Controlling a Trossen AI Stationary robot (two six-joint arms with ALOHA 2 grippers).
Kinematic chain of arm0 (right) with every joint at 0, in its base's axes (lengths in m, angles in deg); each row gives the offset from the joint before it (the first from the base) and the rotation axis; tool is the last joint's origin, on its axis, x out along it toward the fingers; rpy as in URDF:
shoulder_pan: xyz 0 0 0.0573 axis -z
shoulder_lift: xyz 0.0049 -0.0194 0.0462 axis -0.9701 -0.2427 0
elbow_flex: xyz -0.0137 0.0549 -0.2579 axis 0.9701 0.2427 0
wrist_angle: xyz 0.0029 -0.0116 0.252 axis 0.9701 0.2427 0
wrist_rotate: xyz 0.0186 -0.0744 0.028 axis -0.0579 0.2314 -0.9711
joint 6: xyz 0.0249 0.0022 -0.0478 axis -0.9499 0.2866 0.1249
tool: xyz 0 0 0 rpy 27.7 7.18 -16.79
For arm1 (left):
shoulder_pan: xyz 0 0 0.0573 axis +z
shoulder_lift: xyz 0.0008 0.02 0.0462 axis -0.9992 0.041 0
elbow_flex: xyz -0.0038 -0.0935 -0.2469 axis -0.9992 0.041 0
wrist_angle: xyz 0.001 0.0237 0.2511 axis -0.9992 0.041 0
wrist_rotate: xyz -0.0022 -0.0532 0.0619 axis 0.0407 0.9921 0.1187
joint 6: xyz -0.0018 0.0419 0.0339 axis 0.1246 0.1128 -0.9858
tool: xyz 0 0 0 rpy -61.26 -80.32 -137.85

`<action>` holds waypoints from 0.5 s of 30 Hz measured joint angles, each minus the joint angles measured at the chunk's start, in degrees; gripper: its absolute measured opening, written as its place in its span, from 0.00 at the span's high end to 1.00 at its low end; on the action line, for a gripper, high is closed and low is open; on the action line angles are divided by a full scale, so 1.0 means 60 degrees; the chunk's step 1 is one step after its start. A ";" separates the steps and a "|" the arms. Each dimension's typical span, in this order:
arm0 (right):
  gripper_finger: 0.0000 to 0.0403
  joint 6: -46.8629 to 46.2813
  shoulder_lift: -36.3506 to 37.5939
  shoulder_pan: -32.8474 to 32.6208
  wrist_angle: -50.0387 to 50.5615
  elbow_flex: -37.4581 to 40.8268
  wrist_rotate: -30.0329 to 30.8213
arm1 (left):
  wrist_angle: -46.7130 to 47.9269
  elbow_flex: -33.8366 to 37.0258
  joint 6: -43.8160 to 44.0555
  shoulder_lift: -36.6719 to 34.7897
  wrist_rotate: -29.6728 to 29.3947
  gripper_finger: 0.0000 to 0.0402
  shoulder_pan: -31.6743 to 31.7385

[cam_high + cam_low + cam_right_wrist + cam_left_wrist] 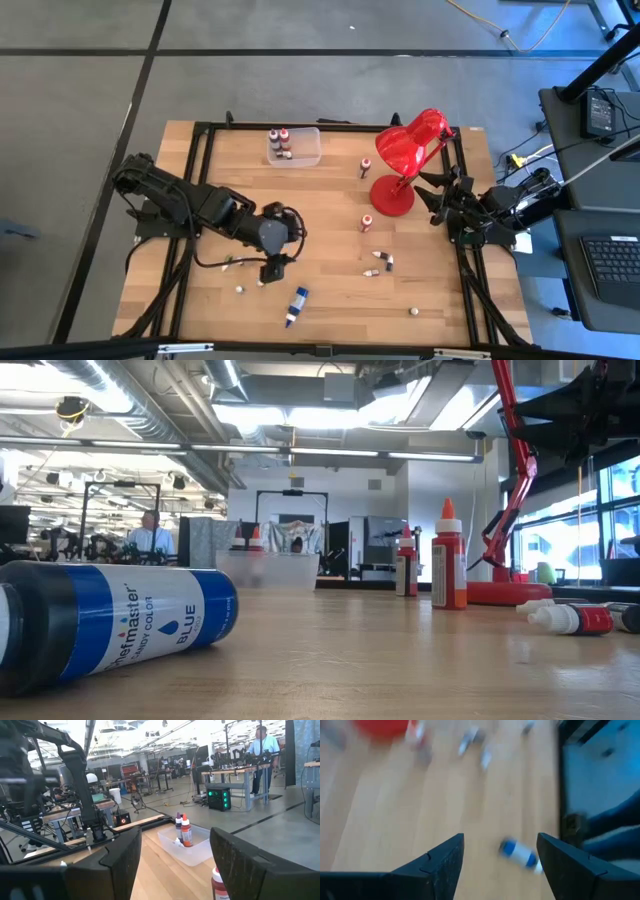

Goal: Pick & Place food coloring
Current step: Put the small purple food coloring bottle into the transparent bin

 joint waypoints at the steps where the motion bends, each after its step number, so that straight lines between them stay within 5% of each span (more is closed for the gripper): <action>1: 0.41 -0.0007 0.0000 0.0001 0.0000 0.0000 0.0000 | 0.0554 0.0000 0.0475 -0.0002 0.0004 0.39 -0.0007; 10: 0.41 -0.0027 0.0000 0.0002 0.0000 0.0000 0.0000 | 0.3065 0.0856 0.3814 -0.0012 -0.0109 0.39 -0.0294; 15: 0.41 -0.0027 0.0000 0.0002 0.0000 0.0000 0.0000 | 0.3422 0.1486 0.4916 -0.0005 0.1169 0.39 -0.0370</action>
